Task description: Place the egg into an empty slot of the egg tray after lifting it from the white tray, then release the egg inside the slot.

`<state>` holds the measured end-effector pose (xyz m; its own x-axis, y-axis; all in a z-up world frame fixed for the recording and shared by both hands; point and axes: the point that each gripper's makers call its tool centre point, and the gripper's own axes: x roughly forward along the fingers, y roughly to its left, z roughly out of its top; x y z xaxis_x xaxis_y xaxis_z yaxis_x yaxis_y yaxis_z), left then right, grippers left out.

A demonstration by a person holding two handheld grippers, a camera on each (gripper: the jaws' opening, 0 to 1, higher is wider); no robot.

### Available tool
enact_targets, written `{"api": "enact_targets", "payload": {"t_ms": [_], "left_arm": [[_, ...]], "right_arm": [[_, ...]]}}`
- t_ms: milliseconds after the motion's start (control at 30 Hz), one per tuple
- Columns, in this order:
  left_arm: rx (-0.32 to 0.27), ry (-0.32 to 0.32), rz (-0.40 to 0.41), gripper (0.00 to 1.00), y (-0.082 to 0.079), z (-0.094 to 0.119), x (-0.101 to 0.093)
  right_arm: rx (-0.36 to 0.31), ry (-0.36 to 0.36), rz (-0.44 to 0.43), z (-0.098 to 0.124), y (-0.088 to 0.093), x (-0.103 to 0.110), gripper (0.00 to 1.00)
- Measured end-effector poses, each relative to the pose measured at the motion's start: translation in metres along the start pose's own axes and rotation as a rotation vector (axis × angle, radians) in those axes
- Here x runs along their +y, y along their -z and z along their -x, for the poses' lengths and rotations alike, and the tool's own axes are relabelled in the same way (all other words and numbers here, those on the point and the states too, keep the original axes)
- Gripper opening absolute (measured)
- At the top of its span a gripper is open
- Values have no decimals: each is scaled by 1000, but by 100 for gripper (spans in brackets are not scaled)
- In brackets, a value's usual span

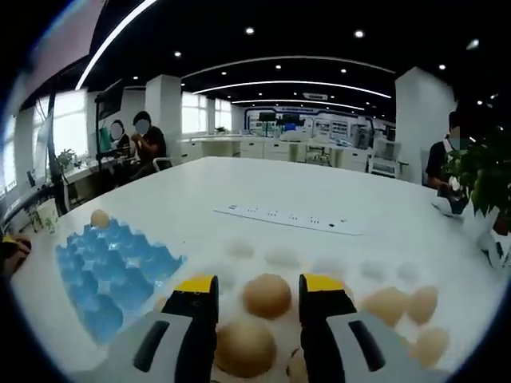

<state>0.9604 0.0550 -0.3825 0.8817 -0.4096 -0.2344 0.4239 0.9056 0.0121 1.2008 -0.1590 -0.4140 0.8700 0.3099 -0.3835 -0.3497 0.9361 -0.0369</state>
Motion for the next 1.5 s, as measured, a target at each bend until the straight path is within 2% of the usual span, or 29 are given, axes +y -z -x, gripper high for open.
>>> {"api": "enact_targets", "payload": {"t_ms": [133, 200, 700, 833, 867, 967, 1133, 1500], "left_arm": [[-7, -8, 3, 99, -2, 4, 4], [-7, -12, 4, 99, -1, 5, 5], [-13, 0, -19, 99, -2, 9, 2], [1, 0, -34, 99, 0, 9, 1], [3, -1, -39, 99, 0, 10, 1], [2, -1, -38, 99, -1, 10, 1], [1, -4, -36, 98, -1, 10, 1], [6, -15, -31, 98, 1, 13, 4]], "right_arm": [[78, 18, -27, -1, 13, 1, 36], [59, 25, -36, 1, 8, 1, 36], [145, 153, -34, -5, 14, -6, 32], [140, 160, -70, -4, 15, -8, 30], [135, 164, -78, -4, 14, -8, 26], [133, 167, -102, -4, 14, -12, 26], [130, 164, -76, -5, 14, -10, 26], [123, 152, -110, -4, 15, -10, 25]]}}
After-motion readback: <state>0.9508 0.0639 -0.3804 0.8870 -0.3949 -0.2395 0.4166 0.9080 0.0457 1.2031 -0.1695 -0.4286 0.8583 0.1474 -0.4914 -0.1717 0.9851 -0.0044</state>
